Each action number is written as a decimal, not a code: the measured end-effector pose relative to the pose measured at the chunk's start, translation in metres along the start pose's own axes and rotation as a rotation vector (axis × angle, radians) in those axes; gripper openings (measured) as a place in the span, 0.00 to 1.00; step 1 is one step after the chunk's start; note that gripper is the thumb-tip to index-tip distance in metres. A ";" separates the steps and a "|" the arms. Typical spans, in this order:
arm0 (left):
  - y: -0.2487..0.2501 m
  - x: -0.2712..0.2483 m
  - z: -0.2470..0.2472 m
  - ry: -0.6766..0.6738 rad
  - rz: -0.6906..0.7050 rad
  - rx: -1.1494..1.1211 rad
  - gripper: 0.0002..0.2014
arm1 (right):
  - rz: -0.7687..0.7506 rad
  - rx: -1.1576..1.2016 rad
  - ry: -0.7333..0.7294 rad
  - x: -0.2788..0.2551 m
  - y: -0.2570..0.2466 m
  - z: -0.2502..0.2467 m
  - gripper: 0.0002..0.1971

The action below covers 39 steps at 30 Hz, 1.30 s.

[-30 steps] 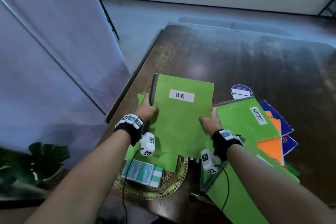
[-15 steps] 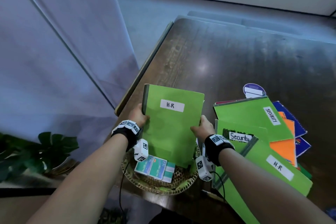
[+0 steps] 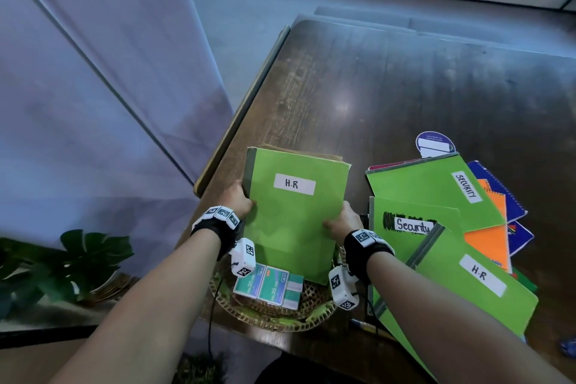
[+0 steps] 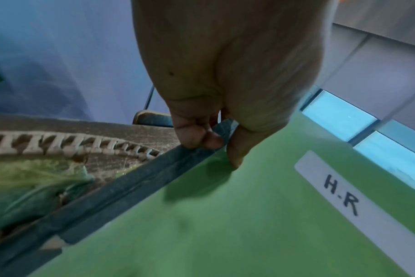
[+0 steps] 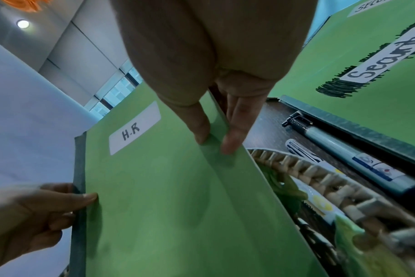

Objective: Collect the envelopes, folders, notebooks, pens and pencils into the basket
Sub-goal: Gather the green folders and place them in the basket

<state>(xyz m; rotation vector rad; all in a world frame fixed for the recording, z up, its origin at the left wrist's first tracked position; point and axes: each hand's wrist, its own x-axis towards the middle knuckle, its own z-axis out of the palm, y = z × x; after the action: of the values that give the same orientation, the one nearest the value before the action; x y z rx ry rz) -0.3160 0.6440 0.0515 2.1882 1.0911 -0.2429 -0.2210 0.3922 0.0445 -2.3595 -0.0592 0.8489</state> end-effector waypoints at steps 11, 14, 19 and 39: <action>-0.011 0.006 0.009 -0.011 -0.017 -0.165 0.24 | -0.023 -0.084 -0.005 0.006 -0.004 0.003 0.17; -0.007 0.005 0.008 0.003 -0.044 -0.165 0.23 | -0.035 -0.092 -0.006 0.006 -0.002 0.004 0.17; 0.013 -0.003 0.013 0.154 -0.035 0.008 0.38 | -0.042 -0.135 -0.054 0.012 0.001 -0.007 0.20; 0.261 -0.076 0.198 -0.280 0.635 -0.034 0.17 | 0.262 -0.137 0.130 0.028 0.187 -0.231 0.25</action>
<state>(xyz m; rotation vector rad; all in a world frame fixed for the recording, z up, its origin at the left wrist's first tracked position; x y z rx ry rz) -0.1403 0.3575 0.0616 2.2615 0.2205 -0.2293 -0.0922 0.1234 0.0604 -2.5836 0.2579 0.8320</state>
